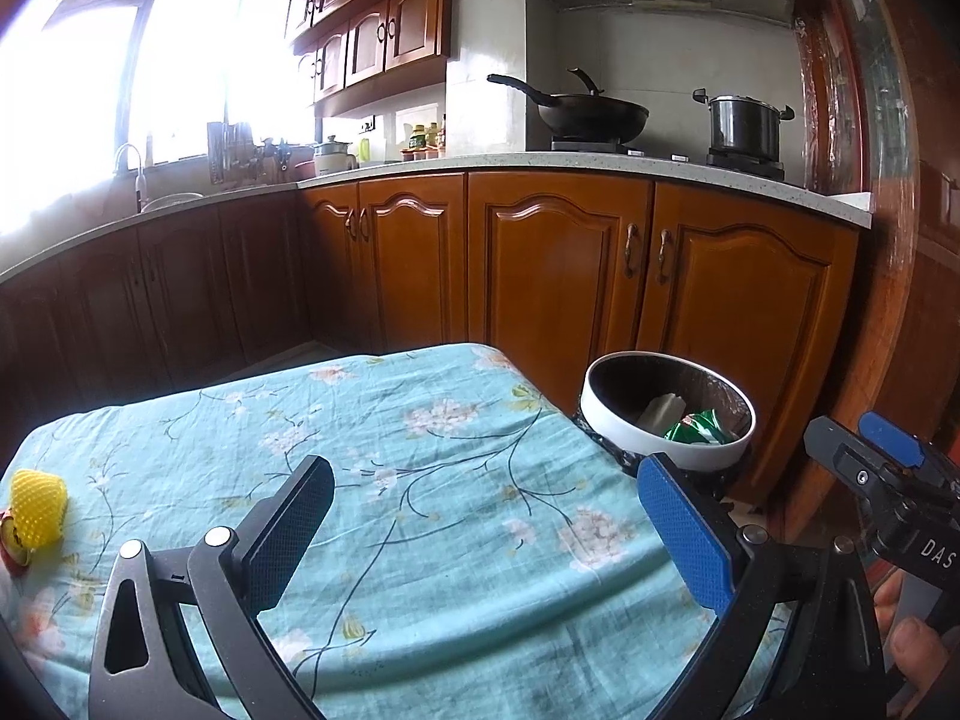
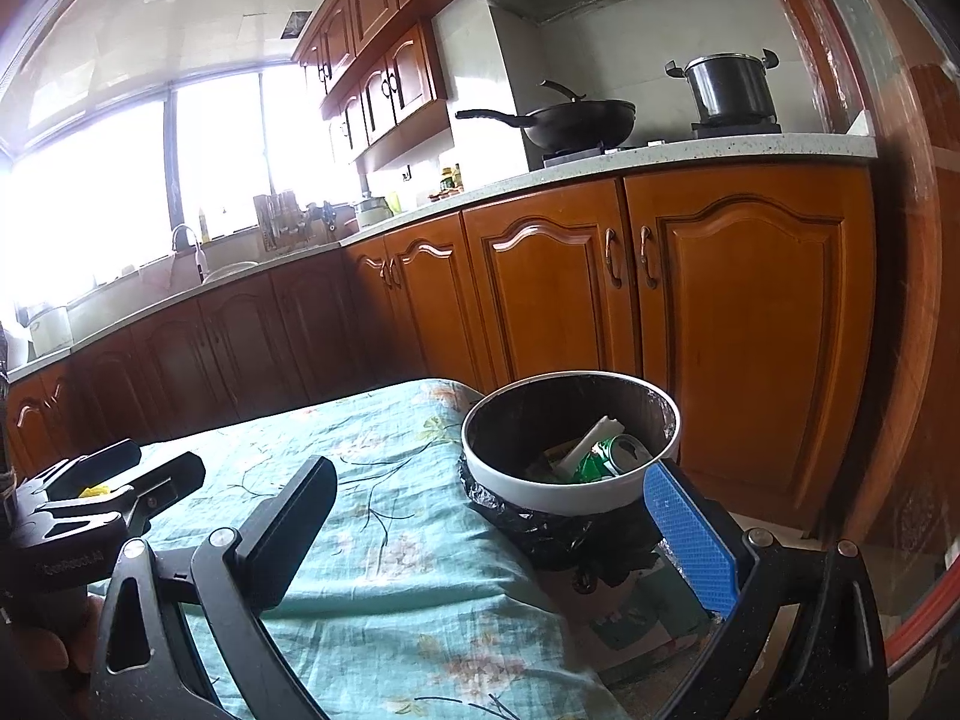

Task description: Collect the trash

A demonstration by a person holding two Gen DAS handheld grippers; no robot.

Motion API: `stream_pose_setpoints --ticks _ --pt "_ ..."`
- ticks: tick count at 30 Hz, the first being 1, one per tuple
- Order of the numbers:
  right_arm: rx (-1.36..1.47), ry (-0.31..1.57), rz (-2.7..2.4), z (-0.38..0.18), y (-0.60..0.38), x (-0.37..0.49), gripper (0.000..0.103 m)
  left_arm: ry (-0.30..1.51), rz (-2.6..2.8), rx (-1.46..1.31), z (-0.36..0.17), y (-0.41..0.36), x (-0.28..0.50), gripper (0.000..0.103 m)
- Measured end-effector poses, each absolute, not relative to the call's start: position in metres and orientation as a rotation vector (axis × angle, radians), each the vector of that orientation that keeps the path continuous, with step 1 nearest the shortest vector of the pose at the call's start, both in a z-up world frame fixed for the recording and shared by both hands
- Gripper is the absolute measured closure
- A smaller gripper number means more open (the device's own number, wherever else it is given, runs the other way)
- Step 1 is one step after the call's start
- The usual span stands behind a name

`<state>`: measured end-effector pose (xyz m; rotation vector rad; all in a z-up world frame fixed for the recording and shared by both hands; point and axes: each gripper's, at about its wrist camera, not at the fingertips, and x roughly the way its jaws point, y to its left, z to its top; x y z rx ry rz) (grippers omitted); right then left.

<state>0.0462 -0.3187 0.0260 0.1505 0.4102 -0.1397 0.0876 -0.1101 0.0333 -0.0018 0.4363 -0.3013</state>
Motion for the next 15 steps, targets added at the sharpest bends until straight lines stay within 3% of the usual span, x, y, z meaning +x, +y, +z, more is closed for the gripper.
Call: stream_pose_setpoints --ticks 15 --pt "0.147 0.409 -0.134 0.0254 -0.316 0.0461 0.0 0.415 -0.305 0.011 0.0324 -0.1099 0.0853 0.001"
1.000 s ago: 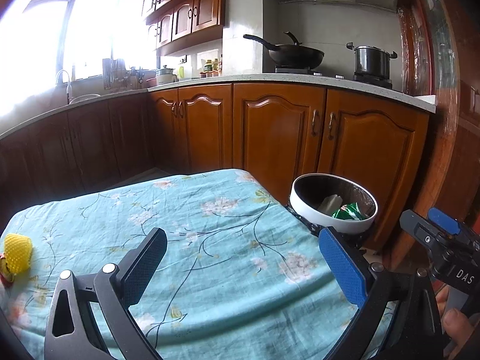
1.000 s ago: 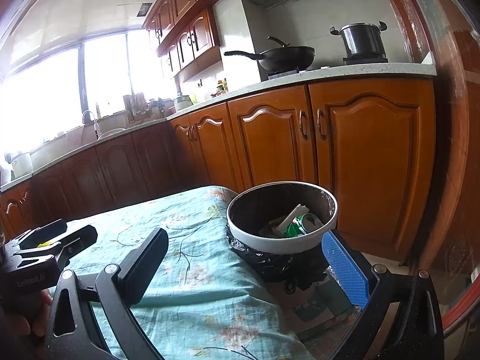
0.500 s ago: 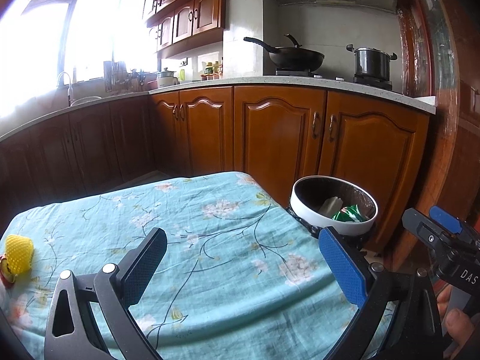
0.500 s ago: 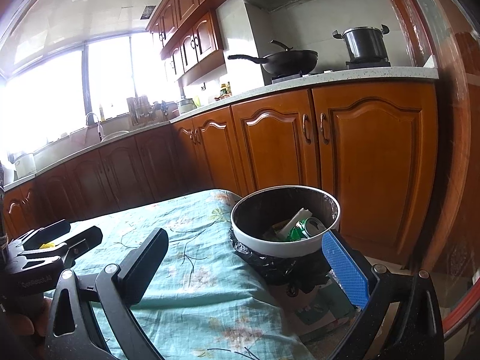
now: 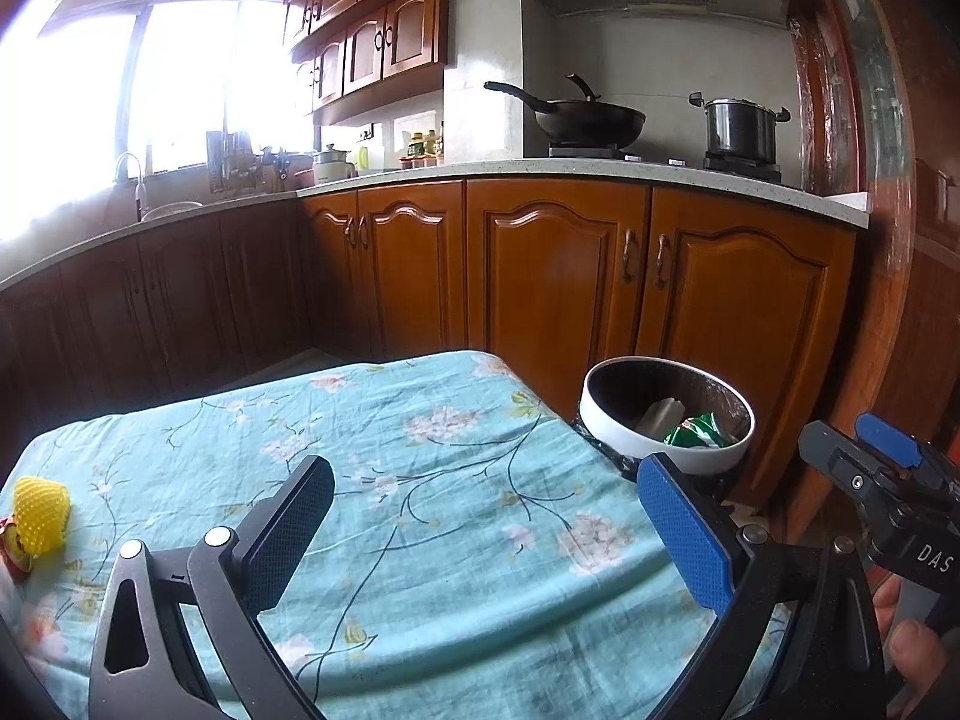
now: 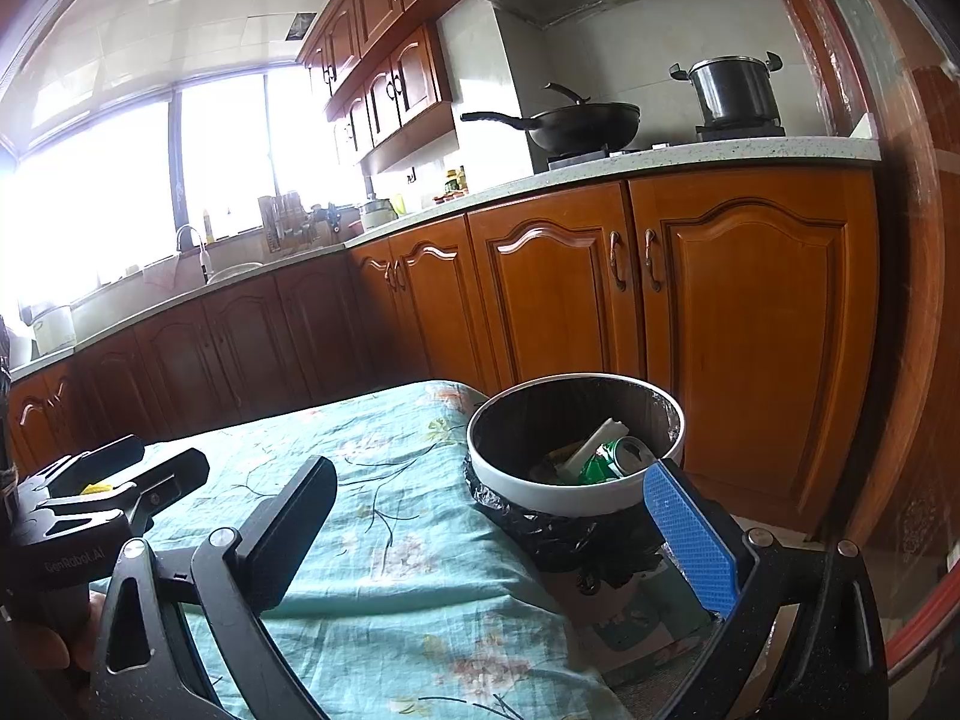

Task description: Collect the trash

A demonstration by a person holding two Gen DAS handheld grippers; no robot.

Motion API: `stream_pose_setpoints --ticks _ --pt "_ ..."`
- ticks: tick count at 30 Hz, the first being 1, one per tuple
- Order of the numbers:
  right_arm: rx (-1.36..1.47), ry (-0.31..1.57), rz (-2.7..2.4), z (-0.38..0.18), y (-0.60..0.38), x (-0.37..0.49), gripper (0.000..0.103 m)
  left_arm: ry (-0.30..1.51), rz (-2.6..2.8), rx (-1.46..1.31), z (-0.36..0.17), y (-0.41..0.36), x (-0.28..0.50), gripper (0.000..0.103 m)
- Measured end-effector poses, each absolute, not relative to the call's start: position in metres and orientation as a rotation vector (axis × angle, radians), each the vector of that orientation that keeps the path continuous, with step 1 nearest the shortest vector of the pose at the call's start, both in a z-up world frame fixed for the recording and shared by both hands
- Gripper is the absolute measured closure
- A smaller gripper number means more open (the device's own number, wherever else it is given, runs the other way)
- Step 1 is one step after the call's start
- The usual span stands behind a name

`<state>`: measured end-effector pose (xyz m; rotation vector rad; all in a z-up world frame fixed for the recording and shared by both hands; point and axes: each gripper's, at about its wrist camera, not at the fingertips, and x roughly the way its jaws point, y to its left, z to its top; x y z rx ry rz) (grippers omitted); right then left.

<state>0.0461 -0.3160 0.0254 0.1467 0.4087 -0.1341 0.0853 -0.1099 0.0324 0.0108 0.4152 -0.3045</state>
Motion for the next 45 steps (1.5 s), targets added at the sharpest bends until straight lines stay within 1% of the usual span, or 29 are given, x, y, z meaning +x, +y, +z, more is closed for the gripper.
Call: stream_pose_setpoints --ticks 45 --pt "0.158 0.406 -0.131 0.03 -0.3162 0.0462 0.0 0.422 -0.314 0.023 0.0324 -0.1138 0.0856 0.001"
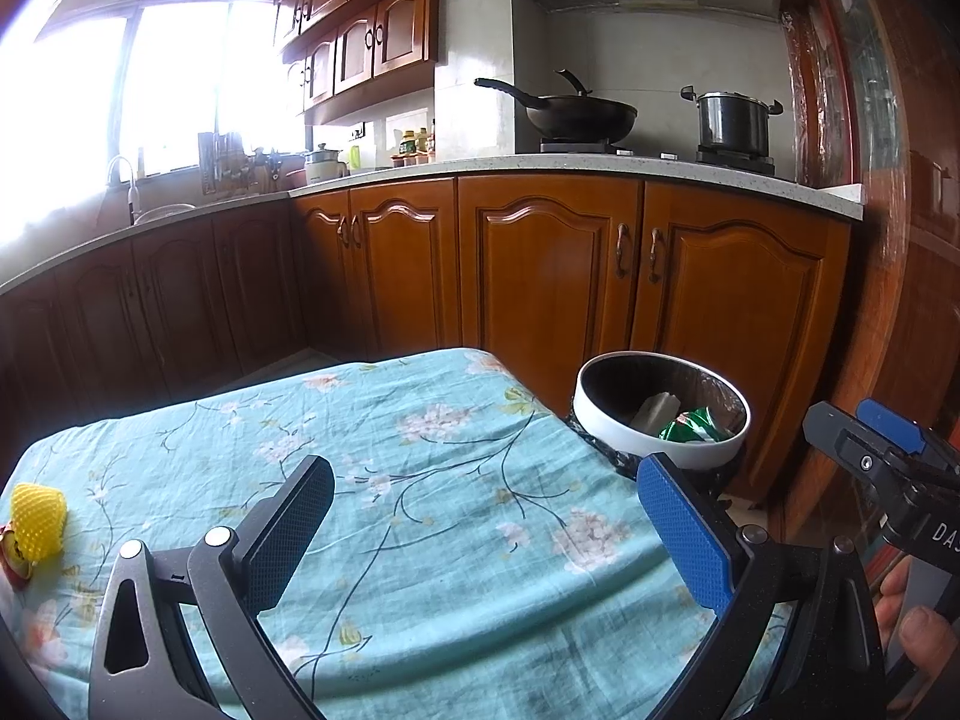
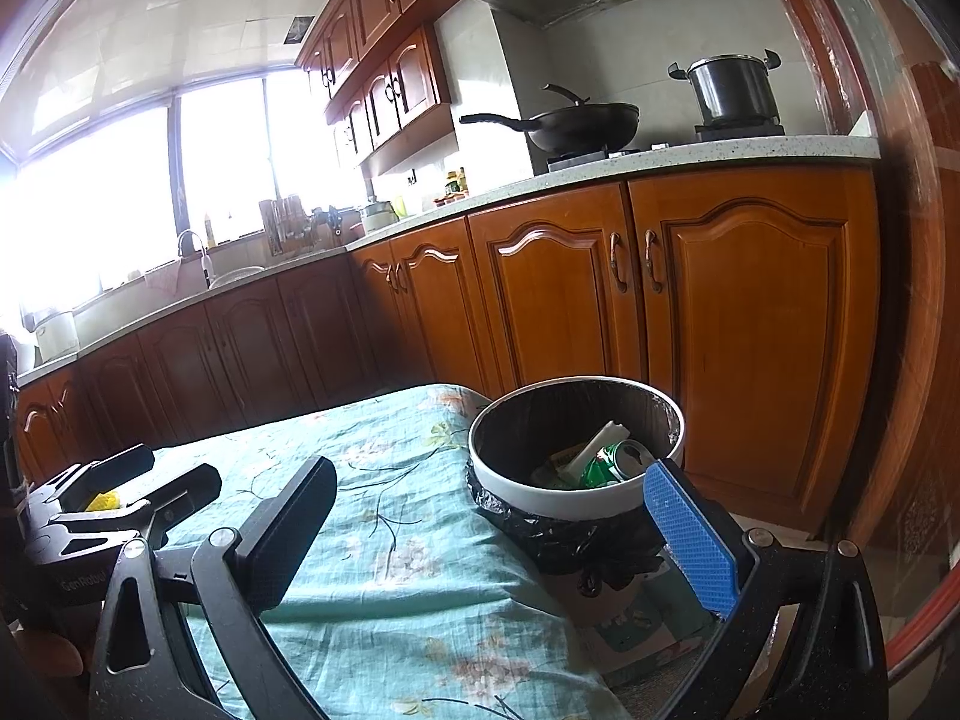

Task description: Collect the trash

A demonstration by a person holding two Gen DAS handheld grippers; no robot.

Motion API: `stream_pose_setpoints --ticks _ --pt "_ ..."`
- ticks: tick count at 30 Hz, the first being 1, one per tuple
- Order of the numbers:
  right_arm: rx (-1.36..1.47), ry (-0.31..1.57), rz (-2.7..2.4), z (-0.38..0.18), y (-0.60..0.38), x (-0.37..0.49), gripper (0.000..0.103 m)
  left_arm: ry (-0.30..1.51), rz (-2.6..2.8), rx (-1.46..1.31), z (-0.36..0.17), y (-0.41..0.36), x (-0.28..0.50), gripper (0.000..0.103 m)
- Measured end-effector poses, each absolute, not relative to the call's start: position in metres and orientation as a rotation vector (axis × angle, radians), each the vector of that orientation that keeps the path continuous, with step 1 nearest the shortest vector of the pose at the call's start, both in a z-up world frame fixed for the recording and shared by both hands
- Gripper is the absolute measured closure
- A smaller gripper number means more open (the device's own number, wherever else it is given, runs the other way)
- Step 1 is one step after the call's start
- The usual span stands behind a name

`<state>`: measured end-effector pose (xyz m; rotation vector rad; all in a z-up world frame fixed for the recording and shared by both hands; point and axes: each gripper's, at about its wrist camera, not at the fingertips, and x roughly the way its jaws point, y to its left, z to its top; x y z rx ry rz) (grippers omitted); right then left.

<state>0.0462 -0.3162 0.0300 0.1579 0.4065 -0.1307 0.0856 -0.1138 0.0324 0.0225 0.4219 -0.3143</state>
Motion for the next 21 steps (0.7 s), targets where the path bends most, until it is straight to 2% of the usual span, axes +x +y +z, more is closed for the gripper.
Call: stream_pose_setpoints --ticks 21 --pt "0.163 0.417 -0.127 0.029 -0.3172 0.0491 0.0 0.431 -0.327 0.014 0.031 -0.1114 0.0902 0.001"
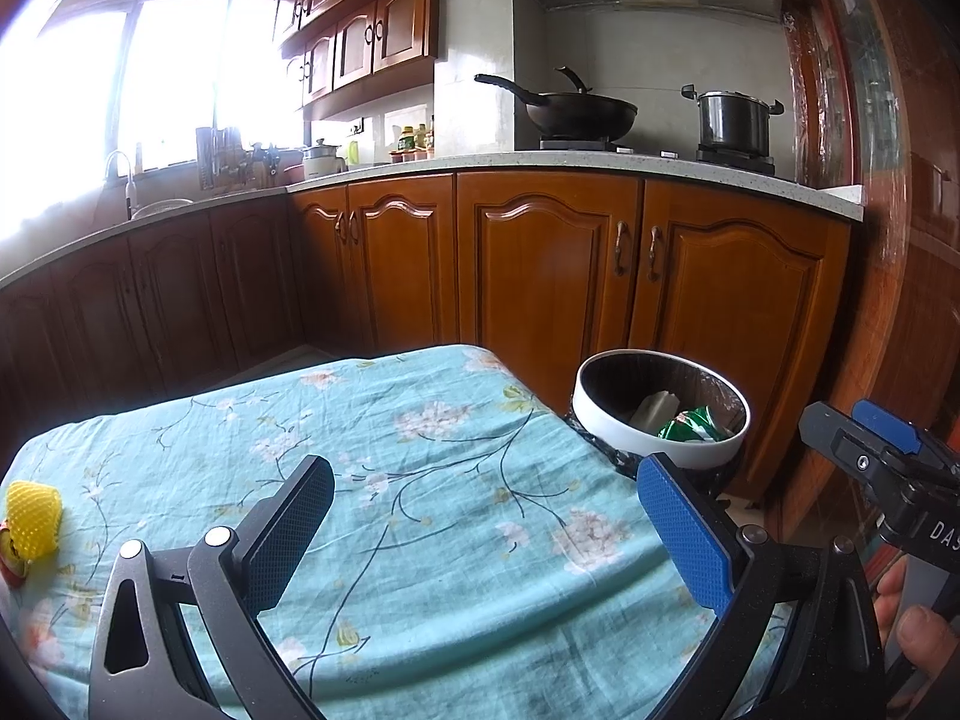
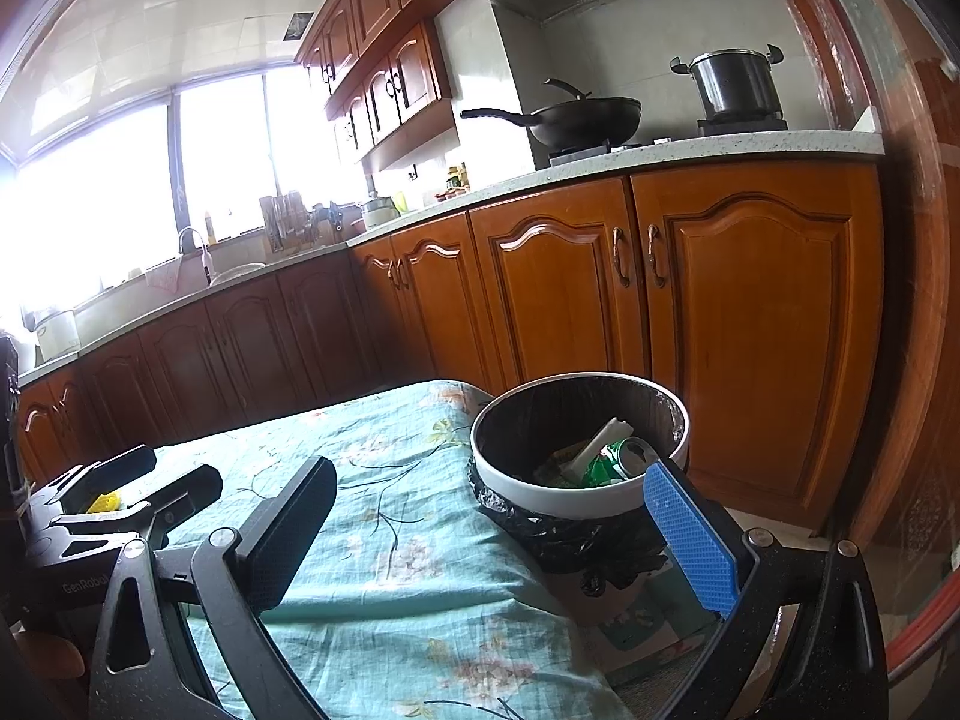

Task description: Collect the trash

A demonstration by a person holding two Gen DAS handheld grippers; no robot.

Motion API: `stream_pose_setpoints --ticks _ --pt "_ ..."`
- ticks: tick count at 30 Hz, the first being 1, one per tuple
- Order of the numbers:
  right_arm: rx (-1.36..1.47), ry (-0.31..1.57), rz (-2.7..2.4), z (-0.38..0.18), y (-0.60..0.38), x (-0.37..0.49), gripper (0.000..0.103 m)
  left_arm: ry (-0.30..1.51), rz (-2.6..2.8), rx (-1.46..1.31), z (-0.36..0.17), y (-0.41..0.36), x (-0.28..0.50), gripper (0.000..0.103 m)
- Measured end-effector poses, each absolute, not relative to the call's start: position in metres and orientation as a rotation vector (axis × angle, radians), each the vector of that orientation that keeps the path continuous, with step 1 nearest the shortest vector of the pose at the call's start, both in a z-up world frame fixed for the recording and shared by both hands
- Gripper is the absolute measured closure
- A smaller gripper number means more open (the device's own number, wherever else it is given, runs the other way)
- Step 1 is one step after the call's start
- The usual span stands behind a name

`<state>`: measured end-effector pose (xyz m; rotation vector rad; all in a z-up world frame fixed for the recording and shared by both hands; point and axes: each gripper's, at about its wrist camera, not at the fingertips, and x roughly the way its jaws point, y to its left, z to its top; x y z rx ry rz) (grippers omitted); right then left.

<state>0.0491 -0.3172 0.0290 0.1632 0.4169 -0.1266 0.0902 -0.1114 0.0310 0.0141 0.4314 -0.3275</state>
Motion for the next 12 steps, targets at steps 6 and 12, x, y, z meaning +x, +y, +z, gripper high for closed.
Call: stream_pose_setpoints --ticks 6,12 --pt "0.164 0.423 -0.122 0.0277 -0.3182 0.0533 0.0 0.435 -0.328 0.01 0.0308 -0.11 0.0929 0.001" --pt "0.161 0.434 -0.119 0.0267 -0.3173 0.0564 0.0 0.455 -0.329 -0.01 0.0294 -0.1075 0.0978 0.001"
